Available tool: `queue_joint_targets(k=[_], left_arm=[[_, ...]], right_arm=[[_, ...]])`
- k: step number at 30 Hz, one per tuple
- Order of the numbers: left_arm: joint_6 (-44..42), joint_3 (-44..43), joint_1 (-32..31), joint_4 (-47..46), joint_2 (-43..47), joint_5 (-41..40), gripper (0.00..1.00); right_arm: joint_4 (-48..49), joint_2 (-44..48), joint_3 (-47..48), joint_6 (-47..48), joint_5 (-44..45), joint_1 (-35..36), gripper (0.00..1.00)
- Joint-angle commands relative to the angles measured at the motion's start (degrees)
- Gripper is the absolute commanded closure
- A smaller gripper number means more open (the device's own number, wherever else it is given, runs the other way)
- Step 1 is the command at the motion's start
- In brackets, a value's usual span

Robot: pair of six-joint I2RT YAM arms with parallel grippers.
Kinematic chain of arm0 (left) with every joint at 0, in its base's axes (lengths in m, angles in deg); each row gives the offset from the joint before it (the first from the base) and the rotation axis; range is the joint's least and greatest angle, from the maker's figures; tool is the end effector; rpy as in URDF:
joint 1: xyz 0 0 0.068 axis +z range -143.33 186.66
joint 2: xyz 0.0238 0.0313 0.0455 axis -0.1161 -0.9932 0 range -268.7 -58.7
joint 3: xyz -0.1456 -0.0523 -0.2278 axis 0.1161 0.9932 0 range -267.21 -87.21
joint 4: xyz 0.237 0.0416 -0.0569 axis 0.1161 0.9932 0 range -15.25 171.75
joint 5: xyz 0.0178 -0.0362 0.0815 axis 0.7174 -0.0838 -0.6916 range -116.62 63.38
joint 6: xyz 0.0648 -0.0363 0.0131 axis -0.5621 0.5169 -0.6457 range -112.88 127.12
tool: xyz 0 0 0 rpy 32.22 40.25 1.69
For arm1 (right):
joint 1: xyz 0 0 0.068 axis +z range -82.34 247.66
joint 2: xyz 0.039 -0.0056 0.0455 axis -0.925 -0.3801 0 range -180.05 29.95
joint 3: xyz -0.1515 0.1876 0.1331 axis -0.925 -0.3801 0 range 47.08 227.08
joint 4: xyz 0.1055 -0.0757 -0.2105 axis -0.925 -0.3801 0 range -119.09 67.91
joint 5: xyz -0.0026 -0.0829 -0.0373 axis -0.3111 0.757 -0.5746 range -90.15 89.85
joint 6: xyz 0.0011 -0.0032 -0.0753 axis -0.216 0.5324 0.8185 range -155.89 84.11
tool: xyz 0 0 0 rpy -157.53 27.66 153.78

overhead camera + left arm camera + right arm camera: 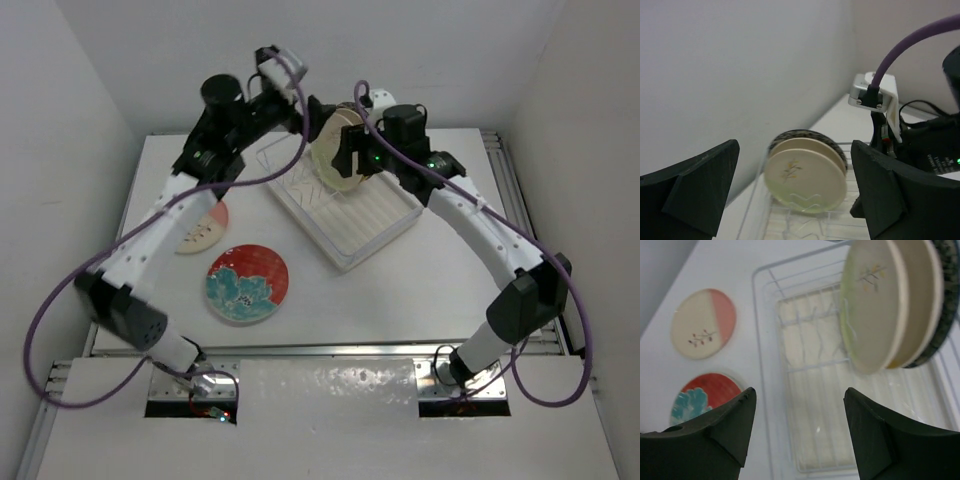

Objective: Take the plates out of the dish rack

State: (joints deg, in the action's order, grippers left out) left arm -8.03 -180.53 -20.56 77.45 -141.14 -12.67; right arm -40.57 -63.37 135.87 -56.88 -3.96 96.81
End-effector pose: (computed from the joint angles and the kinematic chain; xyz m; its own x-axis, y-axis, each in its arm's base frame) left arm 0.2896 -0.1663 0.4996 0.2937 0.1342 -0.9464 0.6003 0.7446 0.2919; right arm 0.3436 0.1965 0.3678 -0.5119 0.1238 -0.8501 -0.3814 0.8540 0.3540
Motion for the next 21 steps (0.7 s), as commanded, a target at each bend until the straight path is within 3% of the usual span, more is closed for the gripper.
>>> queue_joint_targets(k=[1, 6, 8, 13, 16, 21], left_arm=[[2.1, -10.1, 2.3, 6.0, -13.4, 20.3, 0.09], [5.5, -24.0, 7.2, -4.6, -32.0, 36.9, 0.14], [9.2, -27.0, 8.3, -8.7, -35.5, 36.3, 0.14], [10.2, -20.9, 9.6, -18.6, -35.6, 33.0, 0.11], [8.1, -19.3, 10.8, -15.0, -33.5, 30.6, 0.1], [4.5, -13.3, 12.7, -6.0, -26.0, 17.6, 0.09]], right_arm=[[-7.6, 3.1, 0.1, 7.9, -0.2, -2.7, 0.29], [-10.5, 4.0, -1.3, 13.3, -3.6, -9.7, 0.29], [-8.2, 3.5, -1.4, 13.0, -6.5, -11.6, 0.33], [-3.1, -4.0, 3.8, 11.2, -7.3, -12.1, 0.42], [0.0, -10.5, 7.9, 10.5, -7.5, -12.3, 0.48], [4.3, -17.3, 12.8, 9.7, -7.3, -12.3, 0.53]])
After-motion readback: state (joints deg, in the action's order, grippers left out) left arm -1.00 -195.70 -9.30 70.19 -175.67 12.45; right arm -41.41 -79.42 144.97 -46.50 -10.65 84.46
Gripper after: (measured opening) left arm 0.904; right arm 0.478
